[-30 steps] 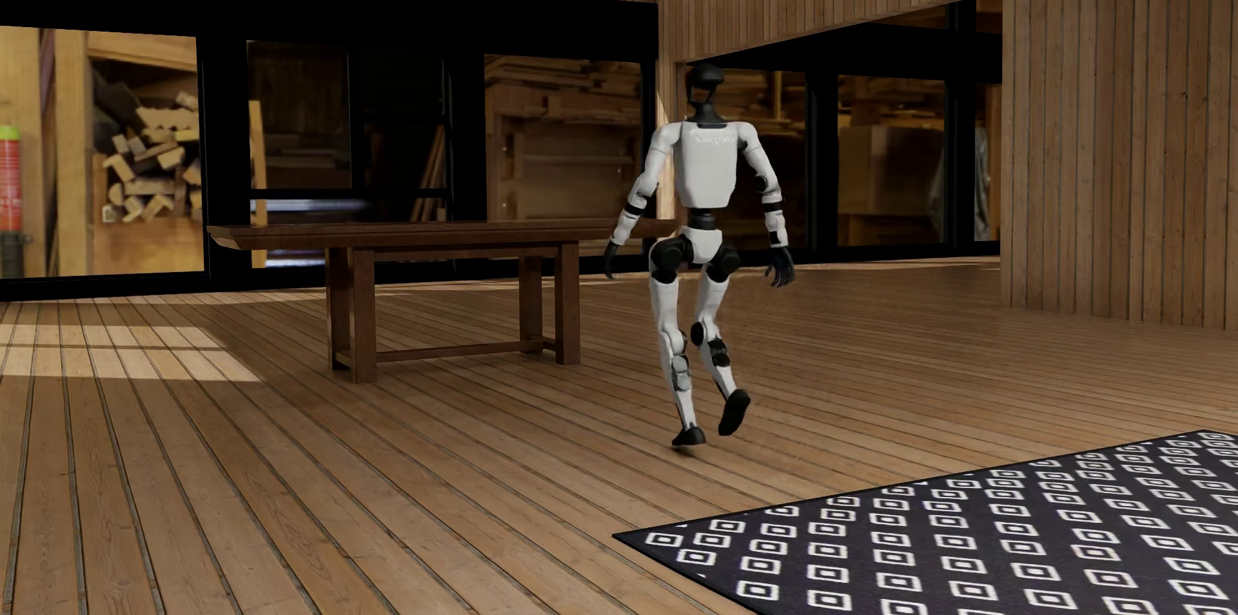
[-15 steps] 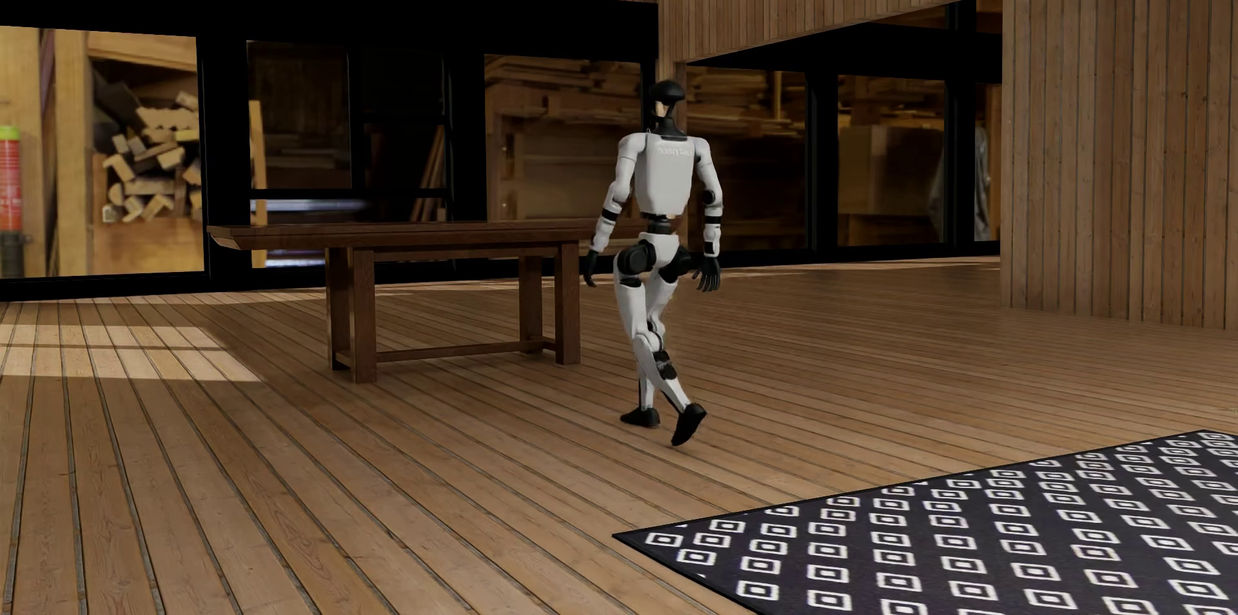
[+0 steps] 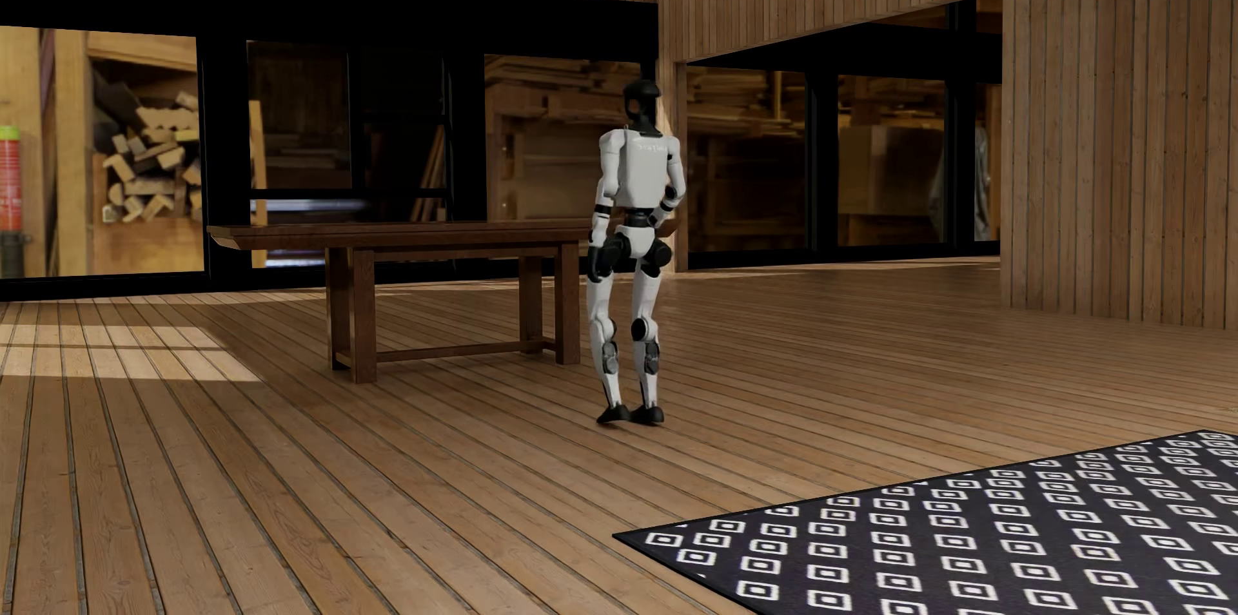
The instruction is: Walk towards the wood table
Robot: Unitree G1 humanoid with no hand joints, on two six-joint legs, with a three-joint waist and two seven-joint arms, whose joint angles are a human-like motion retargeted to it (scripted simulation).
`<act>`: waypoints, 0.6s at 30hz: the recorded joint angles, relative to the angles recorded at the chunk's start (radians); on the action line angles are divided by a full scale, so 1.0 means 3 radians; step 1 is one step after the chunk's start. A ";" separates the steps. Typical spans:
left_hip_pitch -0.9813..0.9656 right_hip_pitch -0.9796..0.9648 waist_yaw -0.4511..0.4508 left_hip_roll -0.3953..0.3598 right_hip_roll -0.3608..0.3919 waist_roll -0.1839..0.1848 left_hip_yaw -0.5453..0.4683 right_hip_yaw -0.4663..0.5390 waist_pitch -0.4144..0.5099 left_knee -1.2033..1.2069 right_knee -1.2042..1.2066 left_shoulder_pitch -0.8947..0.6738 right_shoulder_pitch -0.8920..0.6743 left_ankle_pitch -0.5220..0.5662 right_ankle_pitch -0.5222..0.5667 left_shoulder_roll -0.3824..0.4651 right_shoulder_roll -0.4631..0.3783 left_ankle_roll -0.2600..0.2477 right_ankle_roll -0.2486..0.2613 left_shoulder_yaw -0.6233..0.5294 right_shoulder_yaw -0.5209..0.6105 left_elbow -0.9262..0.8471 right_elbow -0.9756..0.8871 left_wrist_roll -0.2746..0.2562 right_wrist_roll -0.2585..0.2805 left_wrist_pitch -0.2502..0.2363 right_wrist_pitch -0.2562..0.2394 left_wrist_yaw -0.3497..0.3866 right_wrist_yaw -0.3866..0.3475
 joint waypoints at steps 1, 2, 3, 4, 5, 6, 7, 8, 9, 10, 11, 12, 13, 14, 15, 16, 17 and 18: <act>0.0071 0.0030 -0.0038 0.0001 -0.0007 -0.0015 0.0000 0.0000 0.0007 -0.0042 -0.0007 -0.0115 0.0024 0.0008 -0.0009 0.0011 0.0056 0.0000 0.0000 -0.0002 0.0091 -0.0041 0.0059 0.0000 0.0000 0.0000 0.0000 0.0000 0.0000; 0.0139 0.0059 -0.0082 0.0006 -0.0015 -0.0032 0.0000 0.0000 0.0002 -0.0093 -0.0019 -0.0228 0.0065 -0.0008 -0.0025 0.0029 0.0116 0.0000 0.0000 0.0018 0.0200 -0.0100 0.0172 0.0000 0.0000 0.0000 0.0000 0.0000 0.0000; 0.0192 0.0082 -0.0128 0.0008 -0.0028 -0.0047 0.0000 0.0000 -0.0016 -0.0152 -0.0035 -0.0334 0.0118 -0.0020 -0.0054 0.0052 0.0172 0.0000 0.0000 0.0062 0.0337 -0.0183 0.0331 0.0000 0.0000 0.0000 0.0000 0.0000 0.0000; 0.0233 0.0104 -0.0172 -0.0009 -0.0055 -0.0063 0.0000 0.0000 -0.0031 -0.0212 -0.0048 -0.0422 0.0180 -0.0030 -0.0086 0.0071 0.0214 0.0000 0.0000 0.0146 0.0475 -0.0318 0.0502 0.0000 0.0000 0.0000 0.0000 0.0000 0.0000; 0.0291 0.0133 -0.0228 0.0039 -0.0028 -0.0046 0.0000 0.0000 -0.0046 -0.0264 -0.0070 -0.0580 0.0223 -0.0037 -0.0107 0.0098 0.0244 0.0000 0.0000 0.0066 0.0680 -0.0258 0.0741 0.0000 0.0000 0.0000 0.0000 0.0000 0.0000; 0.0355 0.0163 -0.0258 0.0040 -0.0028 -0.0036 0.0000 0.0000 -0.0053 -0.0330 -0.0078 -0.0680 0.0299 -0.0048 -0.0135 0.0111 0.0271 0.0000 0.0000 0.0107 0.0841 -0.0333 0.0937 0.0000 0.0000 0.0000 0.0000 0.0000 0.0000; 0.0412 0.0196 -0.0287 0.0036 -0.0026 -0.0027 0.0000 0.0000 -0.0058 -0.0392 -0.0087 -0.0774 0.0380 -0.0048 -0.0160 0.0123 0.0289 0.0000 0.0000 0.0147 0.0991 -0.0402 0.1126 0.0000 0.0000 0.0000 0.0000 0.0000 0.0000; 0.0456 0.0232 -0.0319 0.0028 -0.0029 -0.0021 0.0000 0.0000 -0.0059 -0.0432 -0.0092 -0.0859 0.0466 -0.0038 -0.0183 0.0131 0.0302 0.0000 0.0000 0.0182 0.1121 -0.0463 0.1295 0.0000 0.0000 0.0000 0.0000 0.0000 0.0000; 0.0488 0.0271 -0.0348 0.0019 -0.0041 -0.0020 0.0000 0.0000 -0.0058 -0.0450 -0.0089 -0.0928 0.0559 -0.0028 -0.0207 0.0138 0.0310 0.0000 0.0000 0.0207 0.1215 -0.0515 0.1433 0.0000 0.0000 0.0000 0.0000 0.0000 0.0000; 0.0510 0.0312 -0.0371 0.0012 -0.0055 -0.0021 0.0000 0.0000 -0.0062 -0.0453 -0.0078 -0.0974 0.0657 -0.0027 -0.0226 0.0146 0.0316 0.0000 0.0000 0.0225 0.1256 -0.0560 0.1537 0.0000 0.0000 0.0000 0.0000 0.0000 0.0000; 0.0530 0.0350 -0.0393 0.0004 -0.0065 -0.0021 0.0000 0.0000 -0.0070 -0.0452 -0.0070 -0.0994 0.0755 -0.0039 -0.0233 0.0152 0.0320 0.0000 0.0000 0.0242 0.1240 -0.0590 0.1610 0.0000 0.0000 0.0000 0.0000 0.0000 0.0000; 0.0553 0.0381 -0.0420 -0.0003 -0.0068 -0.0023 0.0000 0.0000 -0.0081 -0.0453 -0.0082 -0.0990 0.0848 -0.0056 -0.0224 0.0155 0.0321 0.0000 0.0000 0.0257 0.1187 -0.0604 0.1655 0.0000 0.0000 0.0000 0.0000 0.0000 0.0000; 0.0580 0.0407 -0.0453 -0.0009 -0.0067 -0.0024 0.0000 0.0000 -0.0092 -0.0454 -0.0038 -0.0968 0.0925 -0.0073 -0.0222 0.0154 0.0317 0.0000 0.0000 0.0266 0.1130 -0.0596 0.1677 0.0000 0.0000 0.0000 0.0000 0.0000 0.0000; 0.0604 0.0418 -0.0473 -0.0015 -0.0068 -0.0026 0.0000 0.0000 -0.0103 -0.0454 -0.0095 -0.0937 0.0981 -0.0096 -0.0246 0.0152 0.0310 0.0000 0.0000 0.0260 0.1075 -0.0564 0.1681 0.0000 0.0000 0.0000 0.0000 0.0000 0.0000; 0.0624 0.0416 -0.0477 -0.0022 -0.0072 -0.0028 0.0000 0.0000 -0.0117 -0.0456 -0.0111 -0.0896 0.1018 -0.0125 -0.0256 0.0150 0.0305 0.0000 0.0000 0.0234 0.1012 -0.0515 0.1669 0.0000 0.0000 0.0000 0.0000 0.0000 0.0000; 0.0644 0.0415 -0.0478 -0.0029 -0.0078 -0.0028 0.0000 0.0000 -0.0128 -0.0461 -0.0118 -0.0845 0.1032 -0.0155 -0.0256 0.0145 0.0301 0.0000 0.0000 0.0201 0.0934 -0.0456 0.1649 0.0000 0.0000 0.0000 0.0000 0.0000 0.0000; 0.0664 0.0420 -0.0477 -0.0036 -0.0085 -0.0026 0.0000 0.0000 -0.0134 -0.0466 -0.0120 -0.0785 0.1026 -0.0185 -0.0257 0.0138 0.0299 0.0000 0.0000 0.0167 0.0842 -0.0403 0.1623 0.0000 0.0000 0.0000 0.0000 0.0000 0.0000; 0.0682 0.0431 -0.0471 -0.0041 -0.0092 -0.0022 0.0000 0.0000 -0.0136 -0.0468 -0.0121 -0.0729 0.1011 -0.0209 -0.0258 0.0131 0.0298 0.0000 0.0000 0.0137 0.0767 -0.0372 0.1597 0.0000 0.0000 0.0000 0.0000 0.0000 0.0000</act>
